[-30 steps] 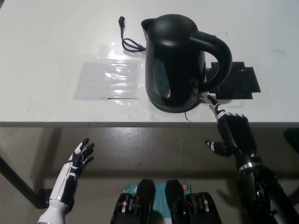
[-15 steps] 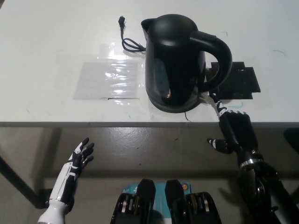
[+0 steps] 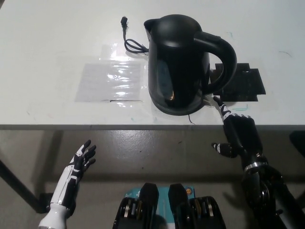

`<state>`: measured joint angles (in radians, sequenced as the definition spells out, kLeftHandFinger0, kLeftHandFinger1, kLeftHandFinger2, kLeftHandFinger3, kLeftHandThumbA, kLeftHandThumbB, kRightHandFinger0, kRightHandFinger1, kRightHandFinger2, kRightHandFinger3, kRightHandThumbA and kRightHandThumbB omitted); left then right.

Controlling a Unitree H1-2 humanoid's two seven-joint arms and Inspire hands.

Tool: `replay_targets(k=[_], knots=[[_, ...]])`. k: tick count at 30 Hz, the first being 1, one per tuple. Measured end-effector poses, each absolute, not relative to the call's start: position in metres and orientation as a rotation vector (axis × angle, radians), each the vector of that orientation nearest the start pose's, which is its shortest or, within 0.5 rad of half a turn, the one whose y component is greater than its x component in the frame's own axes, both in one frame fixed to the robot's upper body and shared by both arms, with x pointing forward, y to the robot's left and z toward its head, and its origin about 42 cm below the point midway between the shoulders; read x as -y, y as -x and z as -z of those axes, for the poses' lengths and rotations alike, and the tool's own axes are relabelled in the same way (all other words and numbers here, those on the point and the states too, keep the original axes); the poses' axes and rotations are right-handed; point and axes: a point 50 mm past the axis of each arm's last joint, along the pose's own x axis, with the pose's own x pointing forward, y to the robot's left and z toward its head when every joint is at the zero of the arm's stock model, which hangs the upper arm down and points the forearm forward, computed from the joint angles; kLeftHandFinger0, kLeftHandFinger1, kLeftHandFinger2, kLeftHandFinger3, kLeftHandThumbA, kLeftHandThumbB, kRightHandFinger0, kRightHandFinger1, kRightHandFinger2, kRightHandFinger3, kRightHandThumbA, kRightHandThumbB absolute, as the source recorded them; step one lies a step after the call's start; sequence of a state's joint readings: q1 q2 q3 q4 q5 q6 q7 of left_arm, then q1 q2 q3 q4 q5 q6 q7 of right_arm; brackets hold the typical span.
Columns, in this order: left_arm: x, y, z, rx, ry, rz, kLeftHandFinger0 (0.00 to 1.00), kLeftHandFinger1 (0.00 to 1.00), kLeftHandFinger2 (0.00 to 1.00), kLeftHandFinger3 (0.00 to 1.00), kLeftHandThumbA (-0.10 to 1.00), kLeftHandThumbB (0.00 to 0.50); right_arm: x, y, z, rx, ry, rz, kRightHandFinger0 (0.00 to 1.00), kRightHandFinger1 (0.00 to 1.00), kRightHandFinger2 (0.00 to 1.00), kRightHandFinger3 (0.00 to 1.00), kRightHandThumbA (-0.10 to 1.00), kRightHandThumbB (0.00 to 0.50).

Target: A kettle is kept at the center of the table close to the robot and the robot uses its right index finger to press downwards on the transparent start boiling button

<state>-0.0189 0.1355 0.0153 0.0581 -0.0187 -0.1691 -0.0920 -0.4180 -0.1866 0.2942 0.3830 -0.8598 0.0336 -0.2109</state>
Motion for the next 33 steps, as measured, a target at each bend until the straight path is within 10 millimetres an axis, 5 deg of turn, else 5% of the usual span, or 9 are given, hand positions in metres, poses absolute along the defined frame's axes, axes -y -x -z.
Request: replay_targets(k=[5, 33], knots=[[-0.254, -0.289, -0.101, 0.129, -0.123, 0.086, 1.0, 1.0, 1.0, 1.0, 1.0, 0.2, 0.187, -0.41, -0.127, 0.224, 1.147, -0.089, 0.0, 0.0, 0.02, 1.0, 0.97, 0.161], [-0.252, -0.295, -0.11, 0.156, -0.124, 0.091, 1.0, 1.0, 1.0, 1.0, 1.0, 0.217, 0.184, -0.42, -0.129, 0.225, 1.145, -0.1, 0.0, 0.0, 0.0, 1.0, 1.0, 0.178]])
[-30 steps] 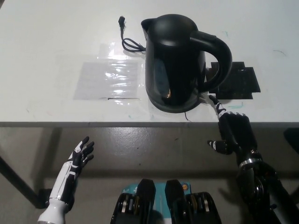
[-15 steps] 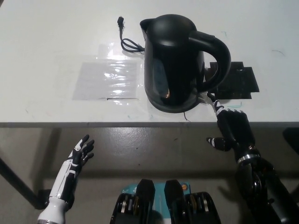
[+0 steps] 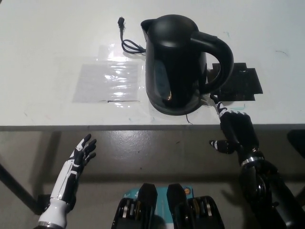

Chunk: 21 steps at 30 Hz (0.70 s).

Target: A kettle is kept at the center of the table close to the robot and the robot uses its right index finger to press downwards on the transparent start boiling button

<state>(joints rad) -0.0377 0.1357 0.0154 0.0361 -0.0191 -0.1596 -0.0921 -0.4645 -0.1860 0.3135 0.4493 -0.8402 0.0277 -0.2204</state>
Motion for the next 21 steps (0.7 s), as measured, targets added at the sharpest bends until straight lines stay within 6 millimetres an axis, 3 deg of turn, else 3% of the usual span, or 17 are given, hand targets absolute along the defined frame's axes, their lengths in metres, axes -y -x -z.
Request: replay_targets(k=[14, 21], knots=[[-0.2524, -0.2955, -0.1099, 0.156, -0.125, 0.091, 1.0, 1.0, 1.0, 1.0, 1.0, 0.187, 0.18, -0.4223, -0.126, 0.221, 1.157, -0.115, 0.0, 0.0, 0.02, 1.0, 1.0, 0.188], [-0.252, -0.2976, -0.1117, 0.162, -0.125, 0.092, 1.0, 1.0, 1.0, 1.0, 1.0, 0.208, 0.1746, -0.4231, -0.1253, 0.214, 1.182, -0.133, 0.0, 0.0, 0.06, 1.0, 1.0, 0.199]])
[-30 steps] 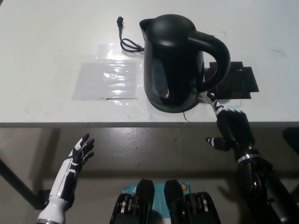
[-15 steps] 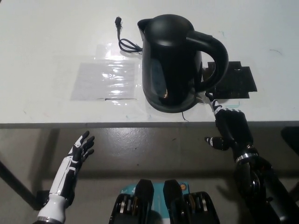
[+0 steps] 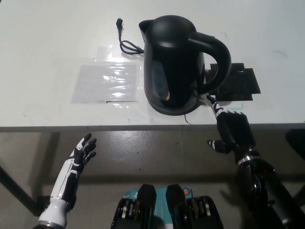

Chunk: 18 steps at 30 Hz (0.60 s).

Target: A kettle is kept at the center of the table close to the robot and the robot uses its right index finger to press downwards on the transparent start boiling button

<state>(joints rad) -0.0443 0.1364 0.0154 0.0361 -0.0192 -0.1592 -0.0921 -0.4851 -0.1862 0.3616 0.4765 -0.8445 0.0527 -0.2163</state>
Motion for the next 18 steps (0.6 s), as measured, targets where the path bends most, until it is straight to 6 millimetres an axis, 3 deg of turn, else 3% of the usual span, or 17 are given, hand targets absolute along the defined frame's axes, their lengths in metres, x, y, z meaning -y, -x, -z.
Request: replay_targets(k=[5, 12, 18], knots=[[-0.252, -0.3, -0.113, 0.168, -0.126, 0.093, 1.0, 1.0, 1.0, 1.0, 1.0, 0.189, 0.17, -0.423, -0.127, 0.204, 1.2, -0.145, 0.0, 0.0, 0.14, 1.0, 0.95, 0.203], [-0.252, -0.299, -0.113, 0.167, -0.126, 0.093, 1.0, 1.0, 1.0, 1.0, 1.0, 0.215, 0.165, -0.424, -0.133, 0.178, 1.238, -0.173, 0.0, 0.0, 0.07, 1.0, 0.89, 0.202], [-0.252, -0.301, -0.114, 0.165, -0.126, 0.093, 1.0, 1.0, 1.0, 1.0, 1.0, 0.214, 0.166, -0.425, -0.137, 0.152, 1.261, -0.192, 0.0, 0.0, 0.09, 1.0, 0.89, 0.206]])
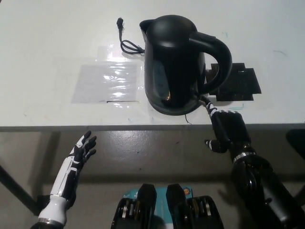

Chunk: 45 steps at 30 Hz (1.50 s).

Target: A kettle is kept at the center of the table close to the robot and the robot uses its right index finger to press downwards on the transparent start boiling button

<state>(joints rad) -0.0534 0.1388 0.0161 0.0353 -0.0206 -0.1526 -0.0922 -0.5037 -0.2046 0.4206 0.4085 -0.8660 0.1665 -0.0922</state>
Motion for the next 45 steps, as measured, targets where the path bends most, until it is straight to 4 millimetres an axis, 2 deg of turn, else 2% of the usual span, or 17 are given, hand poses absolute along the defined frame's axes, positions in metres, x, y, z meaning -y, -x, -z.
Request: replay_targets(k=[1, 2, 6, 14, 19, 24, 26, 30, 33, 35, 36, 37, 40, 42, 43, 44, 45], knots=[[-0.252, -0.301, -0.114, 0.165, -0.126, 0.093, 1.0, 1.0, 1.0, 1.0, 1.0, 0.21, 0.166, -0.425, -0.138, 0.146, 1.264, -0.194, 0.01, 0.03, 0.17, 1.0, 0.9, 0.208], [-0.252, -0.301, -0.115, 0.165, -0.125, 0.093, 1.0, 1.0, 1.0, 1.0, 1.0, 0.21, 0.166, -0.426, -0.138, 0.142, 1.265, -0.197, 0.0, 0.02, 0.18, 1.0, 0.9, 0.207], [-0.253, -0.301, -0.115, 0.164, -0.124, 0.093, 1.0, 1.0, 1.0, 1.0, 1.0, 0.216, 0.166, -0.426, -0.14, 0.129, 1.269, -0.204, 0.0, 0.0, 0.1, 1.0, 0.89, 0.2], [-0.253, -0.302, -0.116, 0.167, -0.122, 0.093, 1.0, 1.0, 1.0, 1.0, 1.0, 0.202, 0.166, -0.421, -0.153, 0.156, 1.253, -0.195, 0.0, 0.0, 0.02, 1.0, 1.0, 0.211], [-0.253, -0.303, -0.116, 0.168, -0.123, 0.092, 1.0, 1.0, 1.0, 1.0, 1.0, 0.183, 0.164, -0.397, -0.171, 0.246, 1.203, -0.18, 0.0, 0.0, 0.0, 1.0, 1.0, 0.213], [-0.253, -0.302, -0.116, 0.166, -0.123, 0.092, 1.0, 1.0, 1.0, 1.0, 1.0, 0.202, 0.164, -0.372, -0.183, 0.312, 1.162, -0.175, 0.0, 0.0, 0.0, 1.0, 1.0, 0.224], [-0.253, -0.302, -0.116, 0.165, -0.123, 0.092, 1.0, 1.0, 1.0, 1.0, 1.0, 0.184, 0.164, -0.364, -0.188, 0.332, 1.15, -0.173, 0.0, 0.0, 0.0, 1.0, 0.98, 0.213], [-0.253, -0.303, -0.116, 0.166, -0.123, 0.092, 1.0, 1.0, 1.0, 1.0, 1.0, 0.21, 0.165, -0.355, -0.191, 0.345, 1.13, -0.176, 0.0, 0.0, 0.0, 1.0, 0.97, 0.213], [-0.253, -0.303, -0.116, 0.166, -0.123, 0.092, 1.0, 1.0, 1.0, 1.0, 1.0, 0.198, 0.165, -0.348, -0.19, 0.342, 1.112, -0.185, 0.0, 0.0, 0.0, 1.0, 0.95, 0.205], [-0.253, -0.303, -0.117, 0.168, -0.123, 0.093, 1.0, 1.0, 1.0, 1.0, 1.0, 0.191, 0.167, -0.343, -0.188, 0.334, 1.096, -0.191, 0.0, 0.0, 0.0, 1.0, 0.96, 0.217], [-0.253, -0.304, -0.117, 0.169, -0.123, 0.093, 1.0, 1.0, 1.0, 1.0, 1.0, 0.185, 0.168, -0.341, -0.188, 0.331, 1.086, -0.193, 0.0, 0.0, 0.0, 1.0, 1.0, 0.243], [-0.253, -0.304, -0.117, 0.169, -0.123, 0.093, 1.0, 1.0, 1.0, 1.0, 1.0, 0.189, 0.169, -0.339, -0.188, 0.329, 1.081, -0.194, 0.0, 0.02, 0.05, 1.0, 1.0, 0.221], [-0.252, -0.306, -0.119, 0.174, -0.123, 0.094, 1.0, 1.0, 1.0, 1.0, 1.0, 0.188, 0.179, -0.321, -0.189, 0.337, 1.013, -0.185, 0.0, 0.0, 0.01, 1.0, 1.0, 0.202], [-0.253, -0.305, -0.119, 0.174, -0.124, 0.092, 1.0, 1.0, 1.0, 1.0, 1.0, 0.185, 0.186, -0.305, -0.19, 0.359, 0.959, -0.177, 0.0, 0.0, 0.03, 1.0, 1.0, 0.229], [-0.253, -0.305, -0.119, 0.174, -0.124, 0.093, 1.0, 1.0, 1.0, 1.0, 1.0, 0.185, 0.188, -0.302, -0.188, 0.36, 0.944, -0.177, 0.0, 0.0, 0.0, 1.0, 1.0, 0.293], [-0.253, -0.305, -0.119, 0.173, -0.124, 0.093, 1.0, 1.0, 1.0, 1.0, 1.0, 0.177, 0.193, -0.294, -0.185, 0.361, 0.916, -0.173, 0.15, 0.17, 0.23, 1.0, 1.0, 0.268], [-0.253, -0.305, -0.118, 0.173, -0.124, 0.093, 1.0, 1.0, 1.0, 1.0, 1.0, 0.175, 0.195, -0.291, -0.184, 0.361, 0.906, -0.172, 0.26, 0.25, 0.33, 1.0, 1.0, 0.296]])
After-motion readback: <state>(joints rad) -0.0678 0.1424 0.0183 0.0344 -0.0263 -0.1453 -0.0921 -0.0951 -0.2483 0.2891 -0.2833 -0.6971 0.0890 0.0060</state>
